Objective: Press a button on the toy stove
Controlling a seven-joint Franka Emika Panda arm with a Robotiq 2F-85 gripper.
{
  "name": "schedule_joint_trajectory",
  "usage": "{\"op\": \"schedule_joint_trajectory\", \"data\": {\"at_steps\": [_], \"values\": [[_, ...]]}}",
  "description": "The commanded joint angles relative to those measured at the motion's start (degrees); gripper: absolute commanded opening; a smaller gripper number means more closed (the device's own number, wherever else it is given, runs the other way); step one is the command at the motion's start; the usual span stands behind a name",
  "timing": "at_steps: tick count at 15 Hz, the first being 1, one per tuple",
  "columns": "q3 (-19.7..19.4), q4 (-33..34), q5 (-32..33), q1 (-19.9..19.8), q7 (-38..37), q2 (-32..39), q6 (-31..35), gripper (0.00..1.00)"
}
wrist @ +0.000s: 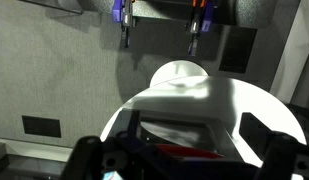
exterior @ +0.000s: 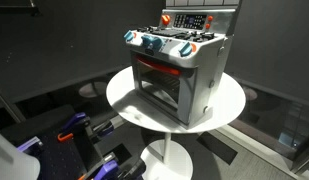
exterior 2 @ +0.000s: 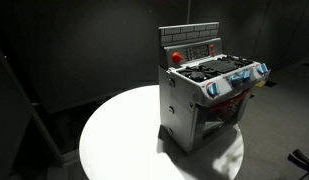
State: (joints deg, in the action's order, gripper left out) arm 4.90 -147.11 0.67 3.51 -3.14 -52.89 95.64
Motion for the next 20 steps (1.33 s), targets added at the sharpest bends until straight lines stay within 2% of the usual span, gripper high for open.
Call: {"op": "schedule_joint_trajectory", "data": {"at_steps": [1,11,20], "values": [[0.03,0.14,-0.02,-0.03,0.0,0.06,-0.13,1.0],[-0.57,3.97,0.61,-1.95,-0.74,3.52,2.98,1.0],[-1.01,11.73,1.34,-5.09,-1.94,13.28,11.66,1.0]]}}
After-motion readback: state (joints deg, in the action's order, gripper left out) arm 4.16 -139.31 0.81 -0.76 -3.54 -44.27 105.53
